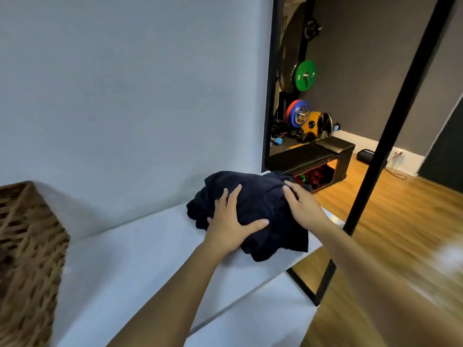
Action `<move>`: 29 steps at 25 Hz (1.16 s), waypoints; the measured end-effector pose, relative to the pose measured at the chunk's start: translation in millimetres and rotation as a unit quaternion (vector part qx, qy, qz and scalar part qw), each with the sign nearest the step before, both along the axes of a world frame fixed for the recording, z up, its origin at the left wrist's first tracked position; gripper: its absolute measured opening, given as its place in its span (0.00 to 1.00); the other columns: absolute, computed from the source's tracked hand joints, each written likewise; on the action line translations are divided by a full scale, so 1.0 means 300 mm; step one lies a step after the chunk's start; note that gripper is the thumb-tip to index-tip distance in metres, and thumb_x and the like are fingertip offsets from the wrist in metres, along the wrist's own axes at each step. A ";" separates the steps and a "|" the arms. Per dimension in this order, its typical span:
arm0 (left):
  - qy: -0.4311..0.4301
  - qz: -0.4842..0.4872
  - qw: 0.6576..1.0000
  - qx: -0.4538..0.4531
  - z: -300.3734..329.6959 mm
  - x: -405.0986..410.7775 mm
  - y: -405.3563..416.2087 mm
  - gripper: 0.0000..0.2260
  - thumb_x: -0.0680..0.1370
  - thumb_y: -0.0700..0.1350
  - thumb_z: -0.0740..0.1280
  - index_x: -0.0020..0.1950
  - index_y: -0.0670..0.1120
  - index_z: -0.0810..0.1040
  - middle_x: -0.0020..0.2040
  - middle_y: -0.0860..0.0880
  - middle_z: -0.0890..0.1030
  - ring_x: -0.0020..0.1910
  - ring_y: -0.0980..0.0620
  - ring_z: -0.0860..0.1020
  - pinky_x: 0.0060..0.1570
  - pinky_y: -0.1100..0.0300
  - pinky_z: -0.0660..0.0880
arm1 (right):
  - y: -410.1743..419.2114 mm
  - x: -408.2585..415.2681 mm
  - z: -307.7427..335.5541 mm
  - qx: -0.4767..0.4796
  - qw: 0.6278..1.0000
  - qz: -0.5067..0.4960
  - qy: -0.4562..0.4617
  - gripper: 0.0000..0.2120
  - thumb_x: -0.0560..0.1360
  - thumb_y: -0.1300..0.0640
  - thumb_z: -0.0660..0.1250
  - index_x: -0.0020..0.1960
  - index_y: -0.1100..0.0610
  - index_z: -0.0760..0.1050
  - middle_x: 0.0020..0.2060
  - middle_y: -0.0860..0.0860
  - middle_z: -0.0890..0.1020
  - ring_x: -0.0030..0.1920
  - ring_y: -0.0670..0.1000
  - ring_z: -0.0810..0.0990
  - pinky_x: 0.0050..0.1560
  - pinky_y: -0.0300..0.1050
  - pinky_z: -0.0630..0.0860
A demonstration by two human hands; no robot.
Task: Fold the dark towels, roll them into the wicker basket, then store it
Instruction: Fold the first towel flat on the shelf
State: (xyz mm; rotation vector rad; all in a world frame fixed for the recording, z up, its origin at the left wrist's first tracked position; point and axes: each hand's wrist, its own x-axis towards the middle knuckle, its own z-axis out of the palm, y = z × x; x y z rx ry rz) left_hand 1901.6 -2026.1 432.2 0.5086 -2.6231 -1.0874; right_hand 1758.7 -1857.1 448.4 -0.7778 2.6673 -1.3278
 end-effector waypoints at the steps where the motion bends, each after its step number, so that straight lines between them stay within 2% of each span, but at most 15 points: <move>1: 0.010 -0.004 1.000 0.007 0.000 -0.047 -0.013 0.49 0.65 0.75 0.69 0.78 0.68 0.46 0.83 0.57 0.47 0.82 0.50 0.47 0.75 0.31 0.52 | -0.010 -0.036 -0.010 -0.014 0.999 0.015 -0.024 0.24 0.84 0.44 0.54 0.77 0.51 0.67 0.74 0.51 0.70 0.75 0.54 0.66 0.75 0.54 0.63; 5: 0.009 0.005 0.999 0.032 0.003 -0.171 -0.128 0.47 0.66 0.73 0.72 0.78 0.68 0.49 0.83 0.58 0.50 0.81 0.54 0.52 0.76 0.38 0.59 | -0.088 -0.131 -0.053 -0.039 0.998 0.018 -0.055 0.22 0.84 0.46 0.56 0.76 0.50 0.68 0.74 0.49 0.71 0.75 0.53 0.66 0.75 0.51 0.62; 7: 0.005 0.007 0.999 0.035 -0.005 -0.216 -0.168 0.46 0.69 0.68 0.74 0.79 0.65 0.51 0.82 0.57 0.52 0.80 0.53 0.56 0.76 0.43 0.61 | -0.126 -0.186 -0.072 -0.032 0.998 0.032 -0.032 0.21 0.84 0.48 0.57 0.75 0.51 0.70 0.72 0.50 0.74 0.73 0.53 0.69 0.74 0.52 0.65; 9: 0.020 -0.009 0.999 0.049 0.007 -0.262 -0.186 0.43 0.71 0.65 0.74 0.80 0.63 0.53 0.82 0.57 0.55 0.79 0.54 0.58 0.76 0.47 0.62 | -0.145 -0.261 -0.066 -0.019 0.999 0.037 0.010 0.17 0.84 0.51 0.59 0.70 0.53 0.76 0.66 0.50 0.80 0.67 0.54 0.76 0.68 0.51 0.71; 12: 0.051 -0.009 0.996 0.068 0.032 -0.297 -0.207 0.29 0.79 0.62 0.66 0.79 0.61 0.62 0.81 0.55 0.61 0.79 0.56 0.58 0.77 0.53 0.58 | -0.141 -0.367 -0.002 0.008 0.998 0.050 0.033 0.12 0.83 0.53 0.61 0.54 0.50 0.83 0.49 0.48 0.85 0.54 0.55 0.81 0.53 0.48 0.74; 14: 0.037 0.016 0.998 0.051 0.047 -0.279 -0.239 0.22 0.83 0.60 0.60 0.77 0.61 0.67 0.79 0.55 0.66 0.78 0.55 0.63 0.76 0.56 0.60 | -0.138 -0.384 0.030 0.041 0.995 0.082 0.041 0.14 0.84 0.53 0.60 0.45 0.51 0.82 0.41 0.48 0.84 0.47 0.55 0.82 0.45 0.49 0.74; 16: 0.025 0.000 0.999 0.043 0.081 -0.258 -0.262 0.18 0.84 0.59 0.57 0.73 0.61 0.74 0.73 0.59 0.73 0.73 0.56 0.70 0.71 0.59 0.65 | -0.136 -0.373 0.084 0.062 0.993 0.091 0.042 0.15 0.84 0.52 0.59 0.45 0.53 0.82 0.39 0.50 0.83 0.44 0.54 0.82 0.44 0.52 0.75; 17: 0.025 -0.007 0.998 0.057 0.102 -0.253 -0.262 0.17 0.84 0.59 0.56 0.69 0.60 0.77 0.68 0.61 0.78 0.69 0.57 0.74 0.68 0.59 0.69 | -0.138 -0.364 0.117 0.050 0.994 0.085 0.046 0.14 0.84 0.52 0.59 0.47 0.51 0.82 0.39 0.50 0.83 0.42 0.53 0.82 0.43 0.49 0.76; 19: 0.035 0.010 0.995 0.096 0.153 -0.248 -0.248 0.17 0.84 0.59 0.56 0.58 0.55 0.82 0.56 0.59 0.83 0.59 0.55 0.80 0.60 0.57 0.75 | -0.163 -0.351 0.186 -0.048 0.995 0.076 0.044 0.13 0.84 0.54 0.59 0.52 0.46 0.82 0.40 0.51 0.85 0.44 0.52 0.84 0.47 0.49 0.79; 21: 0.069 0.060 0.986 0.142 0.224 -0.240 -0.232 0.19 0.85 0.59 0.56 0.50 0.50 0.82 0.49 0.53 0.85 0.52 0.51 0.82 0.54 0.56 0.78 | -0.220 -0.322 0.242 -0.177 0.979 0.096 0.010 0.14 0.84 0.56 0.59 0.52 0.47 0.83 0.44 0.53 0.86 0.46 0.53 0.85 0.53 0.51 0.80; 23: 0.112 0.089 0.971 0.193 0.321 -0.218 -0.224 0.20 0.85 0.59 0.56 0.51 0.49 0.83 0.49 0.51 0.86 0.51 0.51 0.83 0.53 0.56 0.79 | -0.282 -0.282 0.295 -0.274 0.954 0.110 -0.050 0.15 0.85 0.58 0.58 0.52 0.47 0.82 0.46 0.53 0.86 0.44 0.51 0.82 0.54 0.50 0.79; 25: 0.155 0.094 0.958 0.223 0.433 -0.178 -0.222 0.19 0.85 0.59 0.56 0.51 0.52 0.83 0.50 0.53 0.86 0.51 0.54 0.83 0.49 0.60 0.78 | -0.331 -0.223 0.361 -0.331 0.931 0.126 -0.089 0.15 0.85 0.60 0.58 0.53 0.50 0.83 0.48 0.54 0.86 0.43 0.52 0.81 0.52 0.51 0.79; 27: 0.205 0.112 0.949 0.210 0.543 -0.122 -0.229 0.17 0.85 0.58 0.56 0.50 0.53 0.82 0.47 0.55 0.86 0.46 0.58 0.84 0.42 0.65 0.78 | -0.367 -0.160 0.433 -0.388 0.903 0.155 -0.100 0.15 0.85 0.62 0.57 0.54 0.52 0.82 0.49 0.56 0.85 0.46 0.55 0.82 0.54 0.52 0.81; 29: 0.255 0.124 0.940 0.190 0.631 -0.055 -0.248 0.16 0.85 0.56 0.57 0.50 0.53 0.83 0.46 0.56 0.86 0.44 0.59 0.84 0.41 0.66 0.79 | -0.394 -0.101 0.502 -0.440 0.874 0.187 -0.088 0.15 0.85 0.62 0.57 0.54 0.52 0.82 0.51 0.55 0.85 0.50 0.55 0.84 0.55 0.50 0.82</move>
